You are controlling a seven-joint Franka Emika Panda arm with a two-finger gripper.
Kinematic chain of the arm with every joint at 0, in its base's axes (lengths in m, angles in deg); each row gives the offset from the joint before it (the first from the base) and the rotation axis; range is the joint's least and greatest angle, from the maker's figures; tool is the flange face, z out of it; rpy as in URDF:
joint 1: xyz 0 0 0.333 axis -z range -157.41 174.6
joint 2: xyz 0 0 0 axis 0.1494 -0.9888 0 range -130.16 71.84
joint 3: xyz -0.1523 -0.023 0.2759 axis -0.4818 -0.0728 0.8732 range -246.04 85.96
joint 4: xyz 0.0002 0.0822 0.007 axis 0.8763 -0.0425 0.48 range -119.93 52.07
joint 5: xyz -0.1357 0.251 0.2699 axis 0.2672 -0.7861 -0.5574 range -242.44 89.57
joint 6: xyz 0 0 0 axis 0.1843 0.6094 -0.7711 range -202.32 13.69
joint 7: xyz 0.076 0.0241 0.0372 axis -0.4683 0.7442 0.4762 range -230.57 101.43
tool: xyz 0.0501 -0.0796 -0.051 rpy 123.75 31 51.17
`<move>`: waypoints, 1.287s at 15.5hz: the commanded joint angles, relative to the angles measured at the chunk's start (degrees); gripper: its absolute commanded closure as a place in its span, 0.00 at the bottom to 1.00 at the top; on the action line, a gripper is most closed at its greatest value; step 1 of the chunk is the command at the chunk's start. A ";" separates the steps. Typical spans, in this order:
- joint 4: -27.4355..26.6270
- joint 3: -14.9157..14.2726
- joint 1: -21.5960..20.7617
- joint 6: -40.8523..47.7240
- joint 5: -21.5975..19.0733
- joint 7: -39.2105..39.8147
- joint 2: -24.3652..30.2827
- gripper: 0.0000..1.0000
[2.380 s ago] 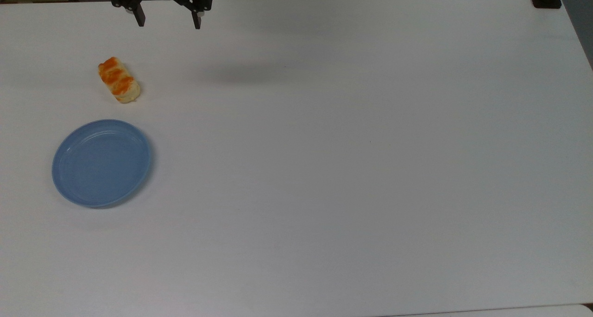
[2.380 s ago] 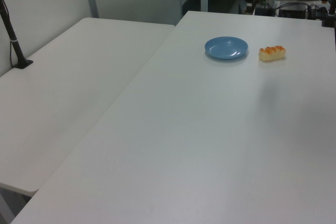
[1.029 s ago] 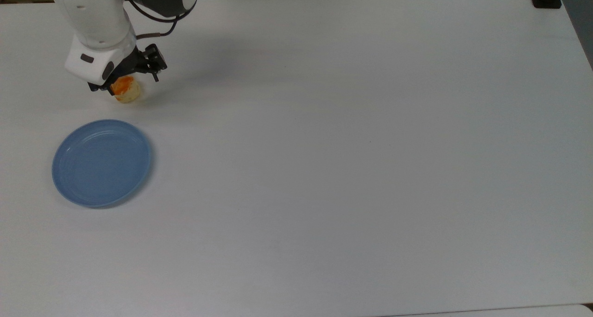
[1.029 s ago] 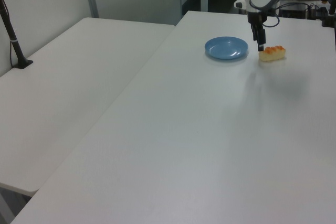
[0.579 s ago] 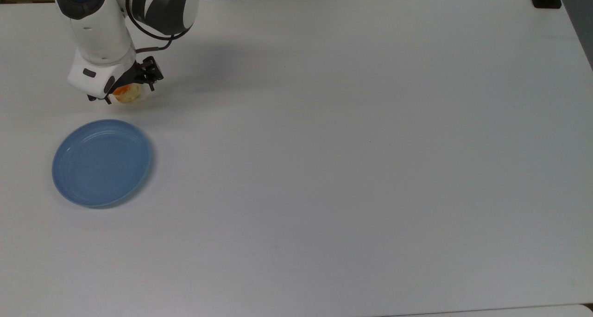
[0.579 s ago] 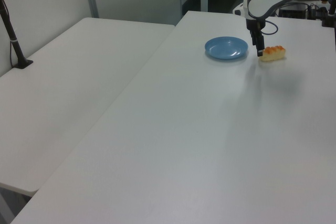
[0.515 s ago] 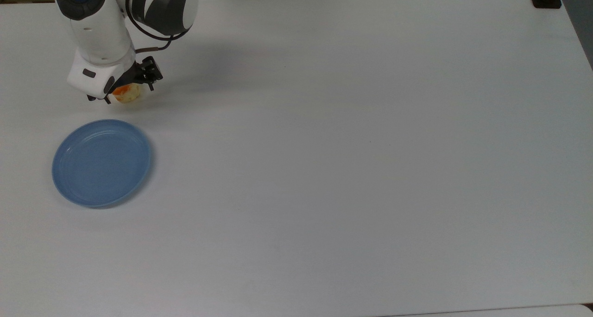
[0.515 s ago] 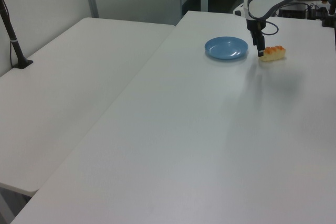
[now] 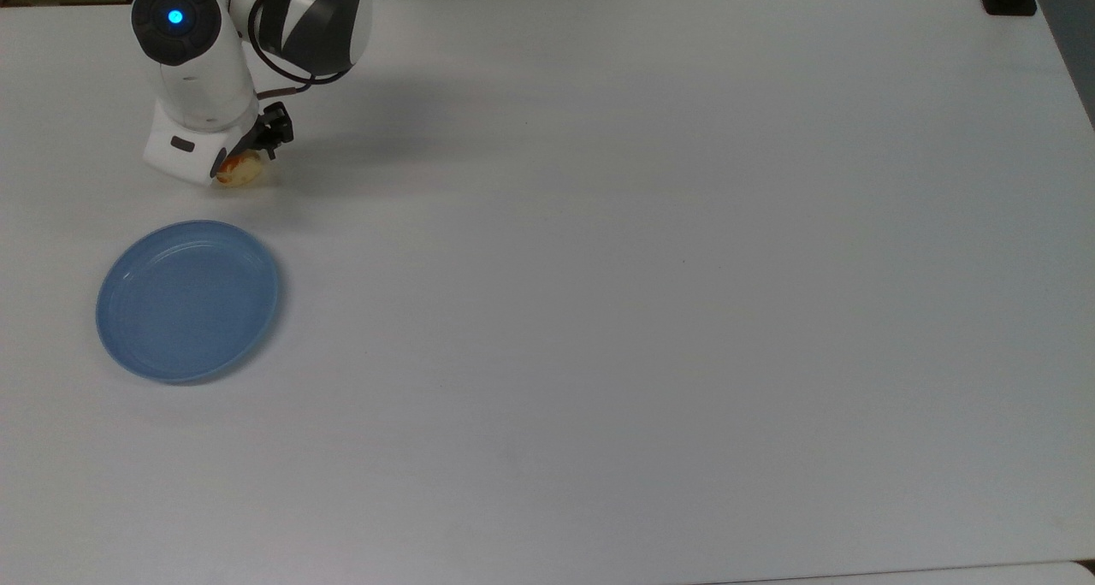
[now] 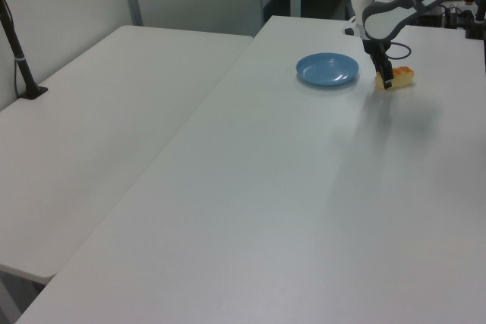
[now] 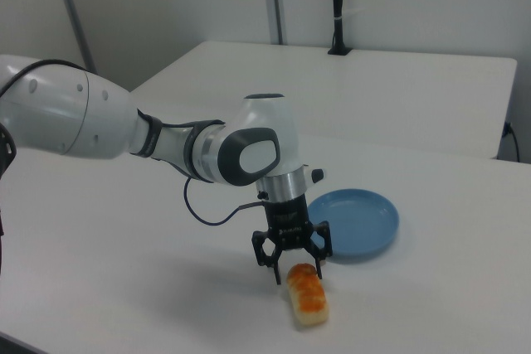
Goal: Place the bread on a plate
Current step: 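Close the gripper around the bread roll, then carry the bread roll over the blue plate and lower it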
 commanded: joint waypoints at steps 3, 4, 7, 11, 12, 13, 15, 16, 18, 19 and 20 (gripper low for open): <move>-0.75 -0.35 -0.11 -1.62 0.92 0.79 1.28 0.47; -0.49 -0.44 -0.11 -1.44 0.65 0.79 1.54 0.47; 4.16 -0.53 -0.03 0.83 -1.01 0.88 1.81 0.47; 10.92 -0.53 0.41 2.43 -9.52 0.70 1.37 0.47; 12.51 -0.53 0.85 2.25 -12.41 -0.43 1.11 0.47; 13.05 -0.53 1.11 1.82 -14.44 -2.79 0.76 0.47; 17.95 -0.53 1.55 1.63 -17.36 -10.70 -3.10 0.47; 20.24 -0.44 1.64 1.55 -17.63 -14.81 -5.46 0.47; 21.57 -0.35 1.64 0.07 -18.15 -19.49 -7.32 0.47; 21.66 -0.27 1.64 -2.30 -18.33 -21.25 -7.77 0.46; 21.58 -0.27 1.73 -4.76 -18.33 -23.10 -8.56 0.46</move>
